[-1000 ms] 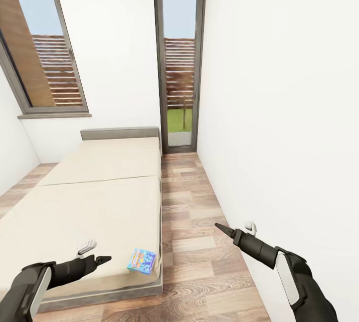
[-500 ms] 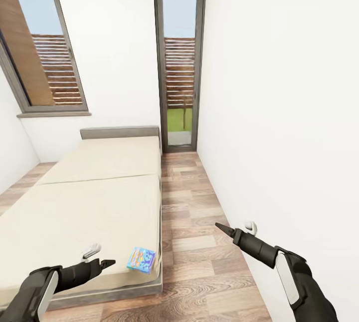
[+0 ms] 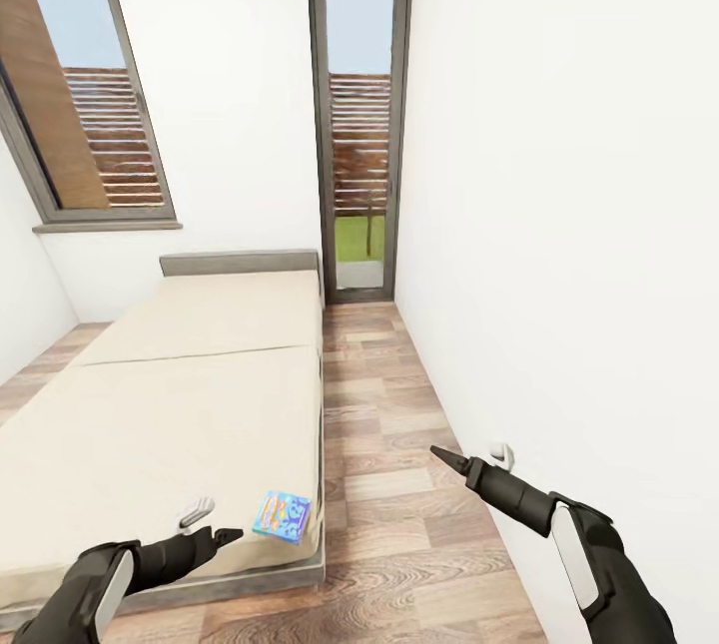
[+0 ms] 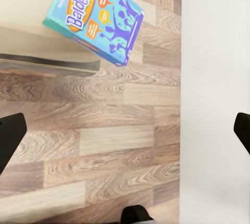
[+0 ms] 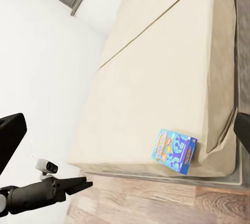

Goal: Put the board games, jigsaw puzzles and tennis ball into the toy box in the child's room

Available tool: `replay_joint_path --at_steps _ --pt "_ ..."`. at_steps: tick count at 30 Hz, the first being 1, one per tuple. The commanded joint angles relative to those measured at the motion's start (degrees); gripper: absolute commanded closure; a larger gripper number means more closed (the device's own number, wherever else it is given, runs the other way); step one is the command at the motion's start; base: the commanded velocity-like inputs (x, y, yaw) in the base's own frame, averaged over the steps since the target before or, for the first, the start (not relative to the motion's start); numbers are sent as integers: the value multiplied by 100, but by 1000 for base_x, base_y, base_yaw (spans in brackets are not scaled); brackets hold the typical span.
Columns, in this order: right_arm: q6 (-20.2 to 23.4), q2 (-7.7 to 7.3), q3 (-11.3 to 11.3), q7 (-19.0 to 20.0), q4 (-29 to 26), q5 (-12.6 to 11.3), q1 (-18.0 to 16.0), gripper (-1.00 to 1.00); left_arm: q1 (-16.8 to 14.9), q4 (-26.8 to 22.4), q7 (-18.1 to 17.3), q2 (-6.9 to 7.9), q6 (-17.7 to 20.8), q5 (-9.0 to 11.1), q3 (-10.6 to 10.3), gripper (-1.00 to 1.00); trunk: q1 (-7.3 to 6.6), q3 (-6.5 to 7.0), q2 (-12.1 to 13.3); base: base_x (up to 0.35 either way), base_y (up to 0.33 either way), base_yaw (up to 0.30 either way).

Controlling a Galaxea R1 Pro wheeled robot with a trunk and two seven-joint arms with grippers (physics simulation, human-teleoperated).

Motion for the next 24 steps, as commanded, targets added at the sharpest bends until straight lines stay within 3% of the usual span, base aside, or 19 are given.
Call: replay_joint_path --at_steps 1,10,18,24 --pt "36 0 -5 7 -2 -22 -4 -100 -18 62 -11 -3 14 29 25 -100 23 -25 -46 0 0 0" --pt "36 0 11 -10 -7 -14 -9 -100 -71 279 -15 -53 -90 175 85 -100 220 -186 -407 0 0 0" --pt "36 0 15 -55 -8 -11 -10 -100 -80 391 -33 -60 -95 724 92 -100 396 -330 -728 0 0 0" --pt "51 -1 16 -64 -13 -16 -10 -100 -81 765 -126 -1 -143 1165 91 -100 528 -438 -968 0 0 0"
